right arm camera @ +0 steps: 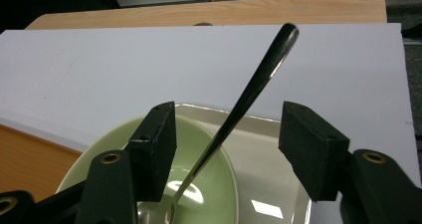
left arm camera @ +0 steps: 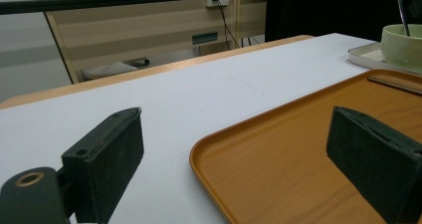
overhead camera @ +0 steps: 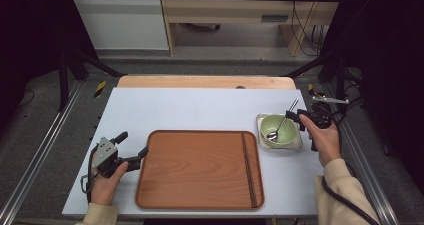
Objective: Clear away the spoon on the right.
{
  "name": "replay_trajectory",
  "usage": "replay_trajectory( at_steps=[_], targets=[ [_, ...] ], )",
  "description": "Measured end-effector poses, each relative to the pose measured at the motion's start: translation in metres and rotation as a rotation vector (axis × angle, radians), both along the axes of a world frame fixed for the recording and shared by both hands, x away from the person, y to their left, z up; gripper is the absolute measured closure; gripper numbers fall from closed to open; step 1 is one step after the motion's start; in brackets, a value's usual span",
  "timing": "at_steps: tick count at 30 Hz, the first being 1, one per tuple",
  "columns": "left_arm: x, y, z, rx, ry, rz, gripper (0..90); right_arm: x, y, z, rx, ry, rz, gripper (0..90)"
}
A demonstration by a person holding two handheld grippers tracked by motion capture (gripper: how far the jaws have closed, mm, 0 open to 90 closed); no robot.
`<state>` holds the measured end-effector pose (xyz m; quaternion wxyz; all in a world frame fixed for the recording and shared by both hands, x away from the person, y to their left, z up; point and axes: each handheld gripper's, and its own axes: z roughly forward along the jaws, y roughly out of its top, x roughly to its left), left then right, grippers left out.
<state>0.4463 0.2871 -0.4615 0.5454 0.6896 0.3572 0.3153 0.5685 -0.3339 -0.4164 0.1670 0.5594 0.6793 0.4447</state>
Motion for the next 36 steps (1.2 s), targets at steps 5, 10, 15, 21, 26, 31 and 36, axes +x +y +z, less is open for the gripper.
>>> replay_trajectory(
  at_steps=[5,10,15,21,26,31,36],
  targets=[
    [-0.001,0.002,0.0,-0.008,-0.001,0.003,7.5,0.015,0.0,-0.004,0.027,0.001,-0.011,47.9],
    [0.0,0.004,-0.001,-0.014,0.001,0.008,7.5,0.02,0.002,-0.005,0.051,-0.013,0.003,56.9],
    [0.0,0.004,-0.001,-0.013,0.001,0.006,7.5,0.021,0.001,-0.005,0.044,-0.022,0.007,68.5],
    [0.0,0.004,-0.001,-0.012,0.0,0.007,7.6,0.017,0.001,-0.002,0.063,-0.055,0.007,81.7],
    [0.0,0.006,-0.002,-0.017,0.0,0.014,7.6,0.01,0.006,0.012,0.091,-0.112,0.031,88.1],
    [0.0,0.01,-0.002,-0.027,0.002,0.02,7.6,0.004,0.017,0.035,0.048,-0.189,0.064,89.7],
    [0.0,0.012,-0.002,-0.04,0.001,0.028,7.7,-0.006,0.026,0.065,-0.012,-0.278,0.075,89.7]
  ],
)
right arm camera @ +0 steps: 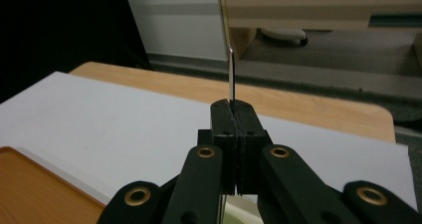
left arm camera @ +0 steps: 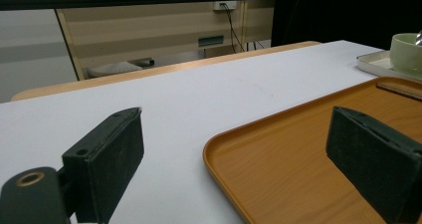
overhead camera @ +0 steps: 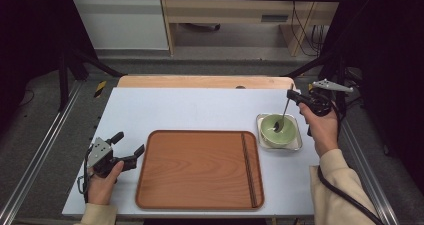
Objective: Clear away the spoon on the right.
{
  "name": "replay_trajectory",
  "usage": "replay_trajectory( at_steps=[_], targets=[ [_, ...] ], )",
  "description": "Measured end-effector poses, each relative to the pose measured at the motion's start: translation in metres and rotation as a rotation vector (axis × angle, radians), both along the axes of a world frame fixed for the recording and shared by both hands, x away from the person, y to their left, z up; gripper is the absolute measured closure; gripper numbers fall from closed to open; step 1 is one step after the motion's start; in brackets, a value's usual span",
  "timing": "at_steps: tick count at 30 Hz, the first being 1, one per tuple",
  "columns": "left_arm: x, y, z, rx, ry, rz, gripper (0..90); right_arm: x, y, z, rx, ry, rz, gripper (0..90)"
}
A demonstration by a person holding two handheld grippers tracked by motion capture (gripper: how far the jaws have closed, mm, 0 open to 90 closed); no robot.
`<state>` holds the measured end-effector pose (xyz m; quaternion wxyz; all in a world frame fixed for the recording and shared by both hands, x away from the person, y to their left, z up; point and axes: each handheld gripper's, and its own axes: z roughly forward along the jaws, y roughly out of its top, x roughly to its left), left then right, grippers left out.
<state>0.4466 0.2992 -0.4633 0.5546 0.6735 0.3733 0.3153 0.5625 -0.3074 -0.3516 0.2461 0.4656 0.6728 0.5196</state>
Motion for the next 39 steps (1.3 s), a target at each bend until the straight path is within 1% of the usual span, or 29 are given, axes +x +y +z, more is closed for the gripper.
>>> replay_trajectory(
  at_steps=[2,4,7,9,10,12,15,20,21,24,25,26,29,31,35,39],
  targets=[
    [0.0,0.001,0.0,-0.001,-0.001,0.003,7.8,-0.005,0.003,0.013,-0.005,-0.032,-0.005,89.8],
    [0.0,0.001,0.0,0.002,0.0,0.004,8.0,-0.01,0.005,0.023,-0.001,-0.057,0.004,89.7],
    [0.0,0.001,0.0,0.002,0.0,0.006,8.1,-0.018,0.01,0.036,0.008,-0.072,0.017,89.8],
    [0.0,0.0,0.0,0.0,-0.003,0.006,8.0,-0.023,0.015,0.042,0.012,-0.083,0.037,89.8],
    [0.0,0.0,0.0,0.0,-0.003,0.006,8.1,-0.026,0.018,0.045,0.016,-0.085,0.045,89.8],
    [0.0,0.0,0.0,0.002,-0.002,0.006,8.1,-0.032,0.024,0.049,0.006,-0.092,0.065,89.8],
    [0.0,0.0,0.0,0.006,-0.003,0.005,8.1,-0.039,0.033,0.054,0.014,-0.102,0.095,89.8],
    [0.0,0.0,0.0,0.004,-0.005,0.01,8.1,-0.051,0.05,0.058,0.011,-0.098,0.149,90.0],
    [0.0,0.001,0.0,0.005,-0.005,0.01,8.2,-0.053,0.054,0.057,0.013,-0.097,0.164,89.9],
    [0.0,0.0,0.0,0.005,-0.005,0.009,8.2,-0.061,0.069,0.052,0.003,-0.072,0.211,89.9],
    [0.0,0.0,0.0,0.005,-0.005,0.009,8.2,-0.064,0.074,0.05,0.007,-0.06,0.231,89.9],
    [0.0,0.0,0.0,0.004,-0.006,0.009,8.2,-0.066,0.08,0.046,0.013,-0.044,0.244,89.9],
    [0.0,0.0,0.0,0.004,-0.006,0.01,8.2,-0.073,0.097,0.035,-0.012,-0.016,0.292,89.9],
    [0.0,0.0,0.0,0.005,-0.006,0.009,8.2,-0.077,0.106,0.027,-0.016,0.011,0.32,89.9],
    [0.0,0.001,0.0,0.005,-0.009,0.011,8.1,-0.082,0.12,0.011,-0.009,0.052,0.361,89.9],
    [0.0,0.001,0.0,0.002,-0.009,0.012,8.1,-0.084,0.128,-0.001,-0.009,0.085,0.388,89.9]
  ],
)
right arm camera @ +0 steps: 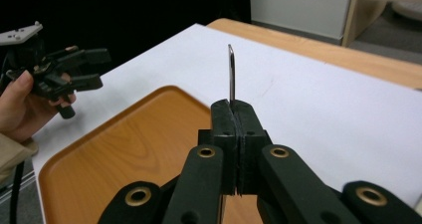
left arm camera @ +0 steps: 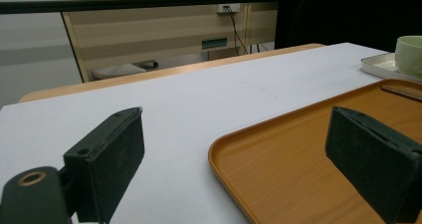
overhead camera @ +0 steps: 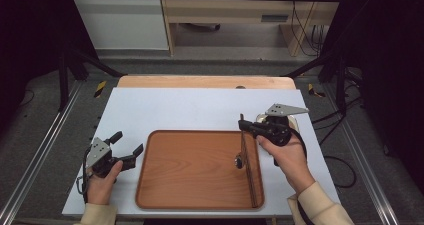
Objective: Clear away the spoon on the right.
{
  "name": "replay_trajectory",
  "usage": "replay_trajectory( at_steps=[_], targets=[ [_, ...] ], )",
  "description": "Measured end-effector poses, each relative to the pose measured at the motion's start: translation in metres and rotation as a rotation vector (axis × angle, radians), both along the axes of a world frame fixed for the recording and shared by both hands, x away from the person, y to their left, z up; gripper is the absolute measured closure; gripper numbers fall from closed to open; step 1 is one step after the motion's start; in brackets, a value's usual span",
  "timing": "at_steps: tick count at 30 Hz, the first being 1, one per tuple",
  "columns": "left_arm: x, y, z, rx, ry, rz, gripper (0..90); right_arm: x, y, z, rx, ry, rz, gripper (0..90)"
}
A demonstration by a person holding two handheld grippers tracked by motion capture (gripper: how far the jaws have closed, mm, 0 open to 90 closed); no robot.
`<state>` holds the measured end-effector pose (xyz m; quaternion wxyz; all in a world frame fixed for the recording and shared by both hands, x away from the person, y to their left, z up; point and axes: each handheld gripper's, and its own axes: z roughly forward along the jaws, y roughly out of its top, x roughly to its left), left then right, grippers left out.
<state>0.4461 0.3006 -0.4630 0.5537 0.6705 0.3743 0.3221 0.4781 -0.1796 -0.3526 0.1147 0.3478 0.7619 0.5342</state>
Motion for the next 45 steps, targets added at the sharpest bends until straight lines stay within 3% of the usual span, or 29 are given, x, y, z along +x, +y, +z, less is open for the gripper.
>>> replay_trajectory(
  at_steps=[25,45],
  targets=[
    [0.001,0.0,-0.002,0.005,-0.001,0.0,7.7,-0.01,0.004,-0.029,-0.039,0.138,0.069,89.8],
    [0.0,0.003,-0.001,-0.004,-0.016,0.004,6.4,-0.007,0.005,-0.043,-0.016,0.179,0.075,89.6]
  ],
)
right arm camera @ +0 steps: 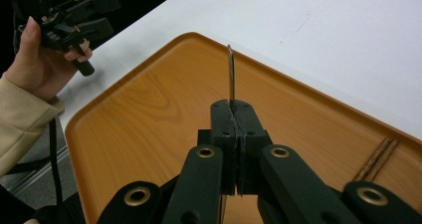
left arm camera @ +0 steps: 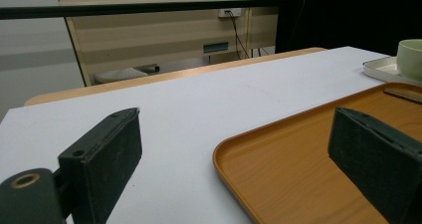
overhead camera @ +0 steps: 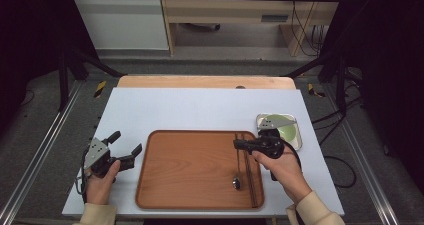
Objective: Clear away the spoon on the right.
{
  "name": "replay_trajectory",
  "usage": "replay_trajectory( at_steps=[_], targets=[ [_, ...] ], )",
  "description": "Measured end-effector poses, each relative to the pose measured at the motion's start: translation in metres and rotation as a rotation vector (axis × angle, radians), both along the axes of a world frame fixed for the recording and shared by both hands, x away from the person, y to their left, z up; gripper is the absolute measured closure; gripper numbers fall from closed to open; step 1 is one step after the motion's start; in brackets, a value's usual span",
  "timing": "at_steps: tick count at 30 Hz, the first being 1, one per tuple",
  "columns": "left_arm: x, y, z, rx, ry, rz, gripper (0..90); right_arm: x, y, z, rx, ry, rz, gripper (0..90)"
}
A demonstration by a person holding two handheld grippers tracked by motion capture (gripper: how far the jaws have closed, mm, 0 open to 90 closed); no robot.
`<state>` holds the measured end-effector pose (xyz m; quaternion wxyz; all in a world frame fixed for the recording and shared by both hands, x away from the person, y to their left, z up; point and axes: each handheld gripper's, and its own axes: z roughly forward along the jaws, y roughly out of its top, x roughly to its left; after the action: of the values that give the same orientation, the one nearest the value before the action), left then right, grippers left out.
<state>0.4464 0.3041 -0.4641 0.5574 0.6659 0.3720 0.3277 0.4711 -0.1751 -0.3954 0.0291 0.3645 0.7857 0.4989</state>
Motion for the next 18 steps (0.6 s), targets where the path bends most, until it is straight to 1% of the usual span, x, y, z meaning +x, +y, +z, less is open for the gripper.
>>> replay_trajectory(
  at_steps=[5,11,18],
  targets=[
    [-0.001,0.001,0.001,-0.001,-0.004,0.003,6.4,0.001,0.0,-0.003,0.004,0.012,-0.002,89.2],
    [0.0,0.002,0.001,-0.002,-0.006,0.005,6.4,0.004,-0.001,-0.007,-0.008,0.02,0.005,87.9],
    [0.0,0.003,0.0,-0.003,-0.007,0.006,6.4,0.007,-0.001,-0.012,-0.016,0.029,-0.012,87.1]
  ],
)
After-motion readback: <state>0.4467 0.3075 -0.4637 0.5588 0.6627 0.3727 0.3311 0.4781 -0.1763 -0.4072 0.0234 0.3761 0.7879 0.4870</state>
